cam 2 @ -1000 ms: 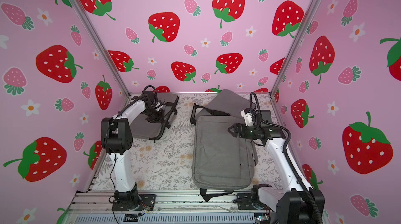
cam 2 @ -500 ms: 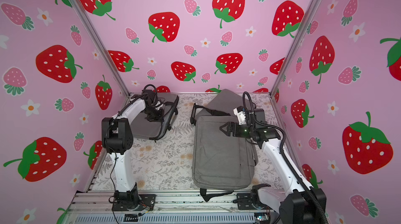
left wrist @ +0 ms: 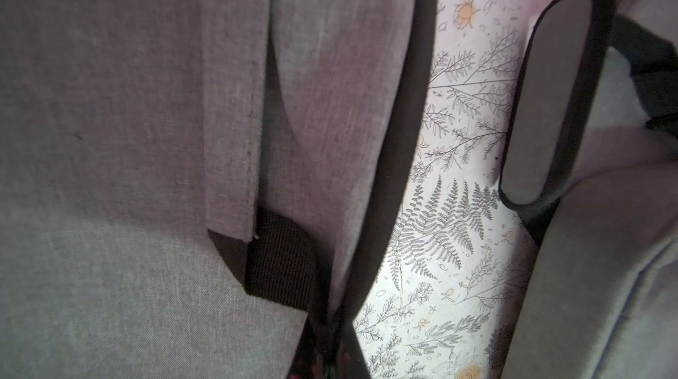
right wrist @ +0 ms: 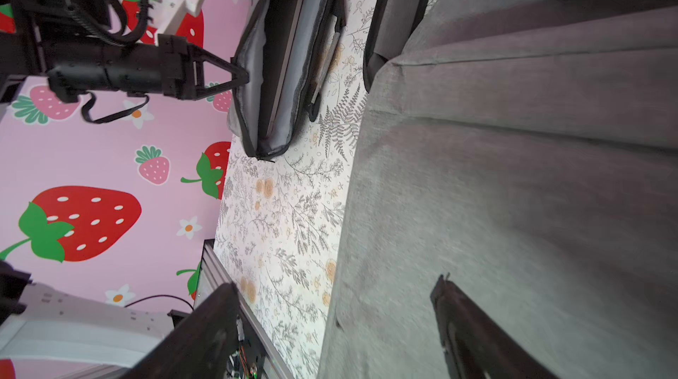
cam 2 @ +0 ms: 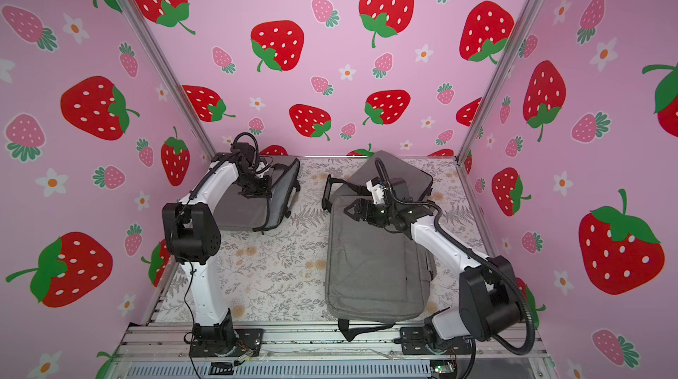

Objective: Open the zippered laptop bag and take out the laptop
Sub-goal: Open the bag flap on the zippered laptop bag, then take out the laptop from the zippered laptop bag.

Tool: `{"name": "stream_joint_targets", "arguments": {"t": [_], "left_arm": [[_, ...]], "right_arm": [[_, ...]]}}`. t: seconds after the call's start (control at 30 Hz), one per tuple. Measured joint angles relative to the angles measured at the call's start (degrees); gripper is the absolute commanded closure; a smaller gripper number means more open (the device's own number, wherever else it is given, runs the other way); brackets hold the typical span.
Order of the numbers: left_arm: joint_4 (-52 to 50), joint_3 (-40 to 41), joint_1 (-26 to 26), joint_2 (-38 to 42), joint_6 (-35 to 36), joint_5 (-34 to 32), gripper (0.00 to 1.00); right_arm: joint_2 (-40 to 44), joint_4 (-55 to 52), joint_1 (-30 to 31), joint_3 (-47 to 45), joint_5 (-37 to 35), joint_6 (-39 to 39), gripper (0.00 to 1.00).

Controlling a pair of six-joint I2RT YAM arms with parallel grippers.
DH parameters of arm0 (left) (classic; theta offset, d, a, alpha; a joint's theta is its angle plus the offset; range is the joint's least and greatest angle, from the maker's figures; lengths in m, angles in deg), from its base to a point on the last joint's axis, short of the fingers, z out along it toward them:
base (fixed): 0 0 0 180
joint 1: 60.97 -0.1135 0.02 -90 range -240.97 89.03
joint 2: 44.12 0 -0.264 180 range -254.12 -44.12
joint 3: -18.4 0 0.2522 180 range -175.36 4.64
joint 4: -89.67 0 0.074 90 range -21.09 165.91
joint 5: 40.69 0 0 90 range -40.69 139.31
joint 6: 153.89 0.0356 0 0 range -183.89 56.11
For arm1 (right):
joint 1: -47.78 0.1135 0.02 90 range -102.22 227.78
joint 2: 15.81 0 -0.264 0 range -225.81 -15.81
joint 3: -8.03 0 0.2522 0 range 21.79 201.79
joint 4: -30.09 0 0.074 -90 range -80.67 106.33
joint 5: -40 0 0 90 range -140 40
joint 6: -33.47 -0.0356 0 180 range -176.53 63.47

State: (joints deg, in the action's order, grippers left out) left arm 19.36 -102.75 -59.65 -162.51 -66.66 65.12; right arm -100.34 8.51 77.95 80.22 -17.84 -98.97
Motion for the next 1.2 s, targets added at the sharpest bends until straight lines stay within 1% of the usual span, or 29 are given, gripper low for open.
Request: {"name": "stream_joint_targets", "arguments": {"t": [0.03,0.23,0.43,0.6,0.77,0.9,1.07,1.2], "left_arm": [[-0.11,-0.02,-0.07,0.87,0.07,-0.20,1.00],[-0.63,-0.24,-0.96,4.52,1.27,-0.37,1.00],[-1.55,-0.83,-0.96,4.83,1.77,0.31,1.00],[-1.60,-0.83,-0.98,4.90,2.12,1.99,1.00],[-1.29,0.92,-1.07,6.82,2.60,3.52,1.00],[-2.03,3.08,-1.05,9.62,3.17,5.14,1.00],[-1.81,5.25,-1.01,11.98,3.54,6.54,1.00],[-1.81,7.32,-0.92,13.14,3.82,7.63,1.00]], "right_arm": [[-1.88,1.49,0.96,1.05,-0.57,-1.38,0.22],[-12.20,8.66,5.64,7.89,-3.08,-7.78,0.29],[-22.43,14.75,9.27,15.39,-4.22,-12.92,0.34],[-31.54,17.22,12.11,23.67,-5.31,-15.72,0.38],[-39.87,18.43,14.40,32.13,-6.21,-18.21,0.39],[-47.25,18.56,16.00,40.76,-6.82,-20.11,0.40],[-54.36,17.03,17.59,50.03,-7.67,-21.38,0.40],[-58.01,15.43,18.40,55.10,-8.57,-22.38,0.38]]}}
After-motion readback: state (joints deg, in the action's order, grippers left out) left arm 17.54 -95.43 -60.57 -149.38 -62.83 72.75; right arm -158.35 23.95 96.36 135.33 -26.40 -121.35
